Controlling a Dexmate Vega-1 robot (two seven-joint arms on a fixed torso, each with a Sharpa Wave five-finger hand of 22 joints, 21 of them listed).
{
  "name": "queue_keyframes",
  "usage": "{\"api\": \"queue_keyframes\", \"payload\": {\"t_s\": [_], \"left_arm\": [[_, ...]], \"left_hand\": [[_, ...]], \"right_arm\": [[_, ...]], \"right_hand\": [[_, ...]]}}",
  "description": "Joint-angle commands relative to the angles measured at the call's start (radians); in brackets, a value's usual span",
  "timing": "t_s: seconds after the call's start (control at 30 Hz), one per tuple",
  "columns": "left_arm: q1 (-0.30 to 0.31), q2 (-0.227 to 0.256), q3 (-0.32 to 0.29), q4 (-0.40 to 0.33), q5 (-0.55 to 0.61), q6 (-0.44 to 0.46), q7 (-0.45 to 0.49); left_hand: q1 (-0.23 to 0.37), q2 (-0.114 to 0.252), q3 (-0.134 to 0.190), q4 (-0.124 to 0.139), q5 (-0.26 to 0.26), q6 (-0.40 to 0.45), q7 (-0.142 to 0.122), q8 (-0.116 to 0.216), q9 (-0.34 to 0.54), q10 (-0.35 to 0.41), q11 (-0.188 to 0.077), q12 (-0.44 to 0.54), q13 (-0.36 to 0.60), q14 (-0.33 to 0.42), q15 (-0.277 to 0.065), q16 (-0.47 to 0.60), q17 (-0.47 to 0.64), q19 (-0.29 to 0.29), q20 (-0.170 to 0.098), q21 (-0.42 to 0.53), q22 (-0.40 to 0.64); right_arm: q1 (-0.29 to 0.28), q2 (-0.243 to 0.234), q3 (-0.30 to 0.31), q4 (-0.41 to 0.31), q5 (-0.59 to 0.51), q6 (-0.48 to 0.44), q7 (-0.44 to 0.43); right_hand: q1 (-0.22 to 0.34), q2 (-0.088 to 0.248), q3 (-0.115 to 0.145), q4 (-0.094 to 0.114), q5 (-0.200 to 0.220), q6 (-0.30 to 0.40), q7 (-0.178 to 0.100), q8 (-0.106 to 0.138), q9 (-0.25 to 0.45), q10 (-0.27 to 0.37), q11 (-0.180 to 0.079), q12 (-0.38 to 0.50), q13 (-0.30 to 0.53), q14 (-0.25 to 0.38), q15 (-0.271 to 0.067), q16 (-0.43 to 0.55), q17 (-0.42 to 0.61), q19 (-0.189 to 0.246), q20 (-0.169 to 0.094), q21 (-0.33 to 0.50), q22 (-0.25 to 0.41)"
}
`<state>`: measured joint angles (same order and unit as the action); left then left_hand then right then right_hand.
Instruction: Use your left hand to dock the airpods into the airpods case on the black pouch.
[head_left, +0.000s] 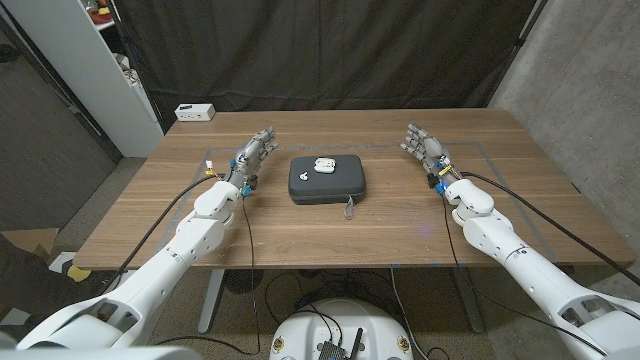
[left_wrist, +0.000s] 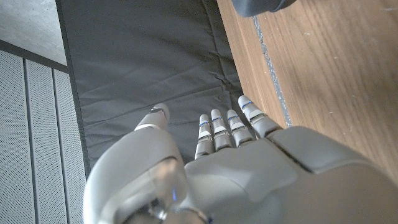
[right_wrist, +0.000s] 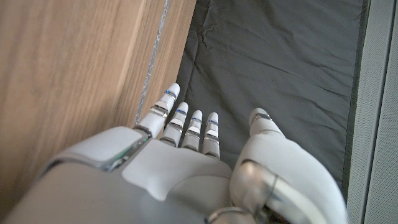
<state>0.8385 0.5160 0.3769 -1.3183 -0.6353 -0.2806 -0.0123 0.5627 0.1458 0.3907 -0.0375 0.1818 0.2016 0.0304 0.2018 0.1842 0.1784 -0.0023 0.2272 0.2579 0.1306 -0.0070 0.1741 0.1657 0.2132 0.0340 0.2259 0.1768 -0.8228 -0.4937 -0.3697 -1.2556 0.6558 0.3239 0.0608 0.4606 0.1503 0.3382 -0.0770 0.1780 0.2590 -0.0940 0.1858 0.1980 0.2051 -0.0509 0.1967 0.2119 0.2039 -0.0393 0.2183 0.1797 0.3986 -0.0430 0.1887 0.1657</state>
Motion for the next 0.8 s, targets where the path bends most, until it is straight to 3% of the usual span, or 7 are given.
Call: {"api": "queue_keyframes", "payload": {"t_s": [0.03,0.07,0.1,0.23,0.27,0.47,0.8], "left_arm": [[0.012,0.041,0.005,-0.045,0.006,0.044,-0.018],[0.02,0.058,0.005,-0.065,0.013,0.061,-0.009],[0.037,0.089,0.003,-0.103,0.024,0.087,0.001],[0.067,0.161,0.005,-0.19,0.068,0.151,0.036],[0.074,0.177,0.004,-0.208,0.074,0.165,0.04],[0.118,0.227,-0.012,-0.269,0.077,0.193,0.047],[0.131,0.273,0.005,-0.309,0.1,0.238,0.026]], "left_hand": [[0.066,-0.02,0.017,-0.07,0.002,0.077,-0.016,0.026,0.007,-0.001,0.001,0.0,-0.006,-0.002,0.001,0.003,0.004,-0.005,0.004,-0.012,0.002],[0.075,-0.023,0.019,-0.08,0.001,0.078,-0.013,0.025,0.008,-0.004,0.002,-0.001,-0.007,-0.004,0.006,0.003,0.004,-0.008,0.006,-0.014,0.002],[0.095,-0.028,0.024,-0.099,0.002,0.096,-0.02,0.029,0.009,-0.013,-0.002,-0.004,-0.009,-0.009,0.008,0.003,0.005,-0.012,0.009,-0.017,0.002],[0.153,-0.052,0.029,-0.138,0.008,0.159,-0.059,0.046,0.012,-0.015,-0.01,0.0,-0.01,-0.02,0.011,0.004,0.006,-0.025,0.018,-0.025,0.002],[0.177,-0.082,0.021,-0.146,0.015,0.179,-0.075,0.05,0.013,-0.014,-0.015,0.002,-0.01,-0.022,0.003,0.005,0.006,-0.024,0.015,-0.026,0.001],[0.24,-0.168,-0.016,-0.142,0.052,0.262,-0.095,0.069,0.018,-0.01,-0.022,0.01,-0.009,-0.03,-0.003,0.007,0.008,-0.031,0.017,-0.029,0.001],[0.271,-0.208,-0.039,-0.135,0.083,0.297,-0.091,0.076,0.024,-0.016,-0.024,0.011,-0.008,-0.042,-0.006,0.006,0.009,-0.041,0.018,-0.031,0.002]], "right_arm": [[0.004,0.006,0.003,0.025,0.004,0.025,0.021],[0.002,0.004,0.004,0.022,0.005,0.026,0.02],[-0.003,-0.001,0.005,0.016,0.001,0.031,0.021],[-0.014,-0.002,0.009,0.005,0.002,0.041,0.018],[-0.017,-0.005,0.009,0.004,-0.001,0.047,0.02],[-0.044,-0.013,0.014,-0.018,0.001,0.059,0.017],[-0.108,-0.028,0.03,-0.078,-0.002,0.078,-0.018]], "right_hand": [[0.006,0.002,0.005,0.0,0.006,0.012,-0.002,0.009,0.004,0.012,0.005,0.006,0.001,0.012,-0.091,0.007,0.005,0.005,-0.014,0.005,0.004],[0.005,0.002,0.006,0.0,0.006,0.012,-0.003,0.009,0.004,0.014,0.007,0.006,0.001,0.012,-0.09,0.007,0.005,0.004,-0.012,0.005,0.004],[0.003,0.003,0.006,-0.001,0.006,0.016,-0.026,0.01,0.003,0.014,0.007,0.006,0.001,0.014,-0.092,0.005,0.005,0.007,-0.01,0.006,0.004],[-0.003,0.004,0.007,-0.001,0.006,0.02,-0.003,0.012,0.003,0.02,0.007,0.008,0.0,0.021,-0.089,0.003,0.005,-0.001,-0.006,0.003,0.004],[-0.004,0.004,0.007,0.0,0.006,0.021,-0.002,0.013,0.003,0.021,0.006,0.008,-0.001,0.022,-0.09,0.004,0.005,-0.001,-0.005,0.003,0.004],[-0.008,0.004,0.008,0.0,0.006,0.03,0.001,0.016,0.002,0.027,0.01,0.01,-0.001,0.026,-0.089,0.002,0.004,-0.004,-0.002,0.002,0.004],[-0.013,0.004,0.01,-0.001,0.007,0.038,0.002,0.018,0.002,0.033,0.008,0.012,-0.001,0.031,-0.089,0.0,0.004,-0.006,0.004,0.001,0.004]]}}
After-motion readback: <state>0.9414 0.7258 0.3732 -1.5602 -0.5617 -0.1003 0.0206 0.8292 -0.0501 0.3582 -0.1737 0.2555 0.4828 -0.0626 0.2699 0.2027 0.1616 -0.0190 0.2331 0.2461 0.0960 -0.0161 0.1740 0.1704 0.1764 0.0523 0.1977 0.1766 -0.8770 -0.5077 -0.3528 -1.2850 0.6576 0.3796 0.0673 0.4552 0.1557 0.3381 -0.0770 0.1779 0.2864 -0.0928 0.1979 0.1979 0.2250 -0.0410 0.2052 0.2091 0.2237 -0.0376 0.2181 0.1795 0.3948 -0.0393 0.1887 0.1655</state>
